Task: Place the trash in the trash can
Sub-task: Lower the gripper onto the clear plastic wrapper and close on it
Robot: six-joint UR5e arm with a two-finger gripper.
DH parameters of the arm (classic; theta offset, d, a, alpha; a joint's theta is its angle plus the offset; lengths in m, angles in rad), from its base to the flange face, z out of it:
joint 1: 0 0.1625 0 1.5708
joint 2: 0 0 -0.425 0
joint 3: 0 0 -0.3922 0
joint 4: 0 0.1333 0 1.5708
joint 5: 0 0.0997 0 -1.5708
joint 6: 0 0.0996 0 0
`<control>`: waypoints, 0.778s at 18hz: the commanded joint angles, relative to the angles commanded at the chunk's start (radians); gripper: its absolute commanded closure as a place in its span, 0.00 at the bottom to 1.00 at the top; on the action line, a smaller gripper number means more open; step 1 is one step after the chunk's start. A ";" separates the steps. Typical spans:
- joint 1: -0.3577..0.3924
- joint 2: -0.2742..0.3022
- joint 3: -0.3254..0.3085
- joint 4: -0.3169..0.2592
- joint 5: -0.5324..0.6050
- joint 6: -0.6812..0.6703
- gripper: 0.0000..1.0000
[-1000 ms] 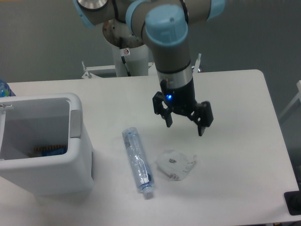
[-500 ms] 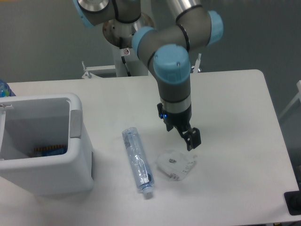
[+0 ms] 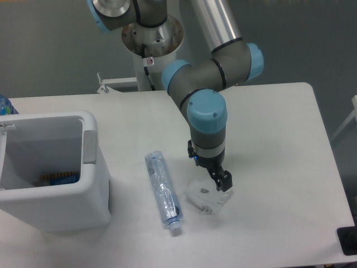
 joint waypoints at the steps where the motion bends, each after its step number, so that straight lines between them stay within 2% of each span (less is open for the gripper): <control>1: 0.000 0.000 0.002 0.000 0.002 0.000 0.00; 4: -0.003 -0.014 0.005 0.009 0.002 -0.008 0.01; 5: -0.005 -0.018 0.005 0.018 0.003 -0.011 0.06; 7: -0.006 -0.018 0.005 0.023 0.005 -0.018 0.33; 10: -0.006 -0.018 0.005 0.023 0.006 -0.025 0.56; 12: -0.006 -0.015 0.005 0.020 0.008 -0.044 0.82; 14: -0.008 -0.012 0.005 0.020 0.006 -0.075 1.00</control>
